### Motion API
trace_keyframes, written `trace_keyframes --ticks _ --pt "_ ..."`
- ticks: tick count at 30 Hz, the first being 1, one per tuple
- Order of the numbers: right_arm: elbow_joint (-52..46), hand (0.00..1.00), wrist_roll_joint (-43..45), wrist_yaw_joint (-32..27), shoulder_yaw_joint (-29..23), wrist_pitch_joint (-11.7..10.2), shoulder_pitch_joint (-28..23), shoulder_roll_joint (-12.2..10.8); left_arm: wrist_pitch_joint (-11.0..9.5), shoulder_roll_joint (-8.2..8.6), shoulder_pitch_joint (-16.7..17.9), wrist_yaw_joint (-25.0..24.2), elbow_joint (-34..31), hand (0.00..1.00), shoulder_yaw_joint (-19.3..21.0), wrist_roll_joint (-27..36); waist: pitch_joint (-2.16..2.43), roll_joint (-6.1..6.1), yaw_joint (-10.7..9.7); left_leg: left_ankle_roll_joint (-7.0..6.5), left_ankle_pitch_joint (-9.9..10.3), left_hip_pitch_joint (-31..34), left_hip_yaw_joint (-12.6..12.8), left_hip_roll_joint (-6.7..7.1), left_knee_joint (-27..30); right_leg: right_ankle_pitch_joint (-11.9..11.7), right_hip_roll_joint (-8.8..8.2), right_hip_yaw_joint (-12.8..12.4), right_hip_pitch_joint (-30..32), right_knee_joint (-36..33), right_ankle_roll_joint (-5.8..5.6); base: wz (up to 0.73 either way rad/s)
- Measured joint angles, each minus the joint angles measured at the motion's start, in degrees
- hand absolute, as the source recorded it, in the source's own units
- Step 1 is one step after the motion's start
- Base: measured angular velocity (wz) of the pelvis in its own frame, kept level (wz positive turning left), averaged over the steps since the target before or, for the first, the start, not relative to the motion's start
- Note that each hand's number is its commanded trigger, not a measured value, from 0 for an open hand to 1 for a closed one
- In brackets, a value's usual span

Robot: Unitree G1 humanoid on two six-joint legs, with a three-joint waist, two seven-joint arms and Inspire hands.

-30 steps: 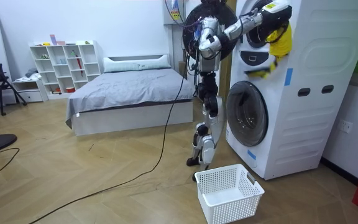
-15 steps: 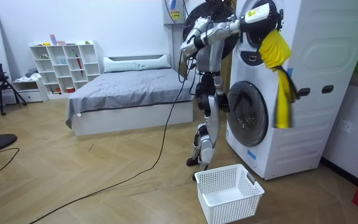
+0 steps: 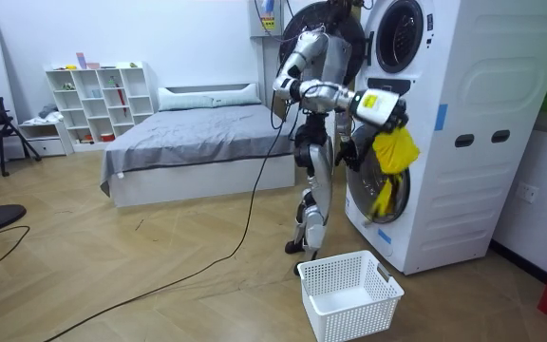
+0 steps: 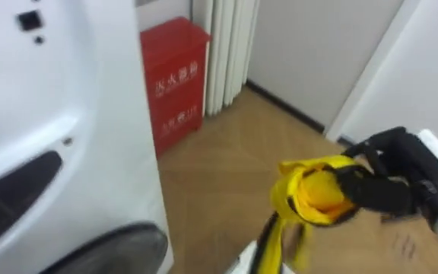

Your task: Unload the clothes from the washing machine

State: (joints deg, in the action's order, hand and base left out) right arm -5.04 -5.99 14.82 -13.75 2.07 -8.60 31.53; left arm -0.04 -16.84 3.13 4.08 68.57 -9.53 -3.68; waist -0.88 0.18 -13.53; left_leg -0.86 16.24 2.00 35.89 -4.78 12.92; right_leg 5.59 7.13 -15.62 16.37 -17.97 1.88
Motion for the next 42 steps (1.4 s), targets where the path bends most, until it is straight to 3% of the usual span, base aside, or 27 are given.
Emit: trace_keyframes --ticks 3,5,11,17,22,31,39,42 --pt "5.11 1.0 0.11 -0.19 1.92 -0.05 1.95 -3.63 -0.24 0.67 -1.48 0.12 0.01 0.0 -1.1 1.01 -0.09 0.65 -0.08 -0.09 -0.09 1.84 0.0 0.03 0.79 -0.04 -0.1 0.0 1.94 -0.68 -0.03 -0.05" --pt "8.95 1.0 0.1 -0.23 3.63 -0.15 3.2 -4.05 -1.29 0.89 -1.68 0.08 -0.05 0.0 -2.72 1.86 0.01 1.7 -0.16 -0.16 -0.13 2.52 0.03 0.1 0.92 -0.03 -0.28 0.56 2.6 -0.75 -0.05 0.0" --pt "15.11 1.0 2.73 -0.9 4.23 -1.09 3.74 -5.0 -2.04 2.26 -2.04 -1.13 -0.09 0.0 -4.27 1.9 0.01 6.43 -0.12 -0.7 -0.51 4.69 -0.05 0.69 0.62 0.16 -1.09 1.62 5.38 -1.75 -0.2 0.03" --pt "20.99 1.0 2.54 -4.1 5.94 -3.3 5.55 -7.97 -2.96 2.44 -2.78 -1.0 -0.5 0.0 -4.78 3.51 0.12 7.36 -0.25 -1.07 -1.21 7.44 -0.57 1.25 0.65 0.32 -1.64 2.13 8.27 -2.71 -0.25 0.06" --pt "27.36 1.0 3.85 -5.55 6.46 -4.52 5.43 -10.02 -3.04 2.99 -3.54 -1.01 -0.47 0.0 -5.1 3.48 0.17 9.41 0.0 -1.44 -1.87 9.3 -1.93 1.89 0.59 0.69 -2.6 3.6 10.17 -3.68 -0.36 0.15" --pt "31.41 1.0 6.19 -7.02 8.26 -4.67 5.76 -10.53 -2.95 3.4 -3.9 -1.28 -0.37 0.0 -5.19 4.17 0.13 9.65 0.02 -2.09 -3.5 10.0 -2.99 3.87 -1.26 1.94 -4.01 4.05 12.78 -6.36 -0.51 0.08" --pt "31.38 1.0 6.02 -7.68 9.48 -4.67 5.77 -10.53 -2.94 4.33 -5.08 -1.24 -0.46 0.0 -5.21 4.15 0.07 9.53 -0.07 -2.26 -3.69 10.47 -3.15 4.26 -1.25 2.1 -4.3 4.0 13.6 -7.15 -0.64 0.02" --pt "32.12 1.0 5.43 -7.62 10.45 -5.12 5.1 -10.55 -2.95 4.44 -5.58 -1.2 -0.52 0.0 -5.33 4.18 -0.27 8.93 -0.29 -2.26 -3.69 10.46 -3.39 4.4 -1.14 2.61 -4.53 4.34 13.77 -7.92 -0.56 0.08"
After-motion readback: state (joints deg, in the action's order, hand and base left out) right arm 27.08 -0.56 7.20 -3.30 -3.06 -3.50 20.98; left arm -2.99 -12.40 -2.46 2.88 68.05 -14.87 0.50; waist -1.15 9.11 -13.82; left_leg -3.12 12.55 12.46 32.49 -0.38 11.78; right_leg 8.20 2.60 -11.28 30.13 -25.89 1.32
